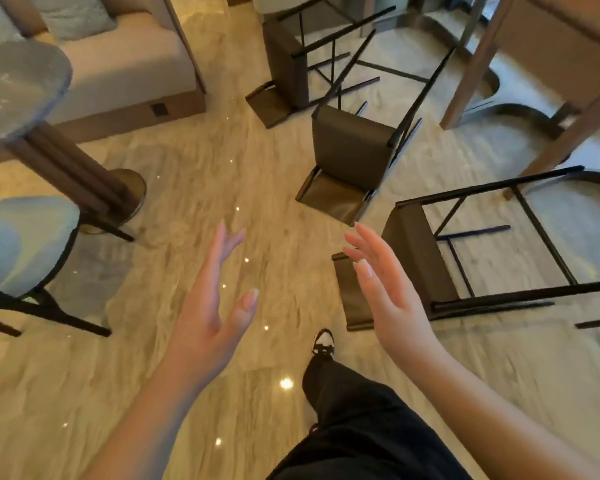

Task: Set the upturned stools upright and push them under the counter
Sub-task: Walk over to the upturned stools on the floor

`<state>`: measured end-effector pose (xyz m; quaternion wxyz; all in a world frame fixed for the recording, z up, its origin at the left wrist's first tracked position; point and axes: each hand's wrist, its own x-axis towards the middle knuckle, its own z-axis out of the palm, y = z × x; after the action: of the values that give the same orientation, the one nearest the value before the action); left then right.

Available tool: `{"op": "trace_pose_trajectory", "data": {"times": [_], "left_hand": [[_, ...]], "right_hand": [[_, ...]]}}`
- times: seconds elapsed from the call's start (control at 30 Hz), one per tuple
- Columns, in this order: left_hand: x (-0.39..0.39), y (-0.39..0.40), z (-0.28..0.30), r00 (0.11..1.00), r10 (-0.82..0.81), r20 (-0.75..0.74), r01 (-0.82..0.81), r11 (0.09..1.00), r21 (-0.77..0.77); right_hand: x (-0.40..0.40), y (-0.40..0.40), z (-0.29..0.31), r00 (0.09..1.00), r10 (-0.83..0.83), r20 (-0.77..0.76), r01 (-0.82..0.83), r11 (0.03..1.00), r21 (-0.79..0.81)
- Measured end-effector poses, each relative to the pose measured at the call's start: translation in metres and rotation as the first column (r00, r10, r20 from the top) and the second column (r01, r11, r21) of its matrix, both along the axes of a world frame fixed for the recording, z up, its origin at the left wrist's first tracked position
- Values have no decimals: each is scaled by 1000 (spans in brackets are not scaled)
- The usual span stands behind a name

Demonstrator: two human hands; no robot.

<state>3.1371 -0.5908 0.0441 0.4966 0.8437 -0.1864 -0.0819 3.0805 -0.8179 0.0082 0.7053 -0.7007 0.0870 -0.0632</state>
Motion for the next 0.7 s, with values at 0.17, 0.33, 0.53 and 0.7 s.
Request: {"op": "trace_pose_trajectory", "data": {"times": [0.17,0.33,0.53,0.7], "left_hand": [[118,-46,-6,988,-146,46,145,989,28],[216,-88,-6,953,-299,55,297,954,45],[280,-148,2,848,-529,19,527,847,72],[315,-193,-10,686,-727,39,722,686,85]], "right_hand": [[80,-28,-11,989,-145,23,146,988,-43],[145,-56,-9,936,-352,-10,351,935,-42],[159,-71,-2,815,-579,-22,579,816,-10],[162,-58,-7,632,-773,-55,773,634,-34]]}}
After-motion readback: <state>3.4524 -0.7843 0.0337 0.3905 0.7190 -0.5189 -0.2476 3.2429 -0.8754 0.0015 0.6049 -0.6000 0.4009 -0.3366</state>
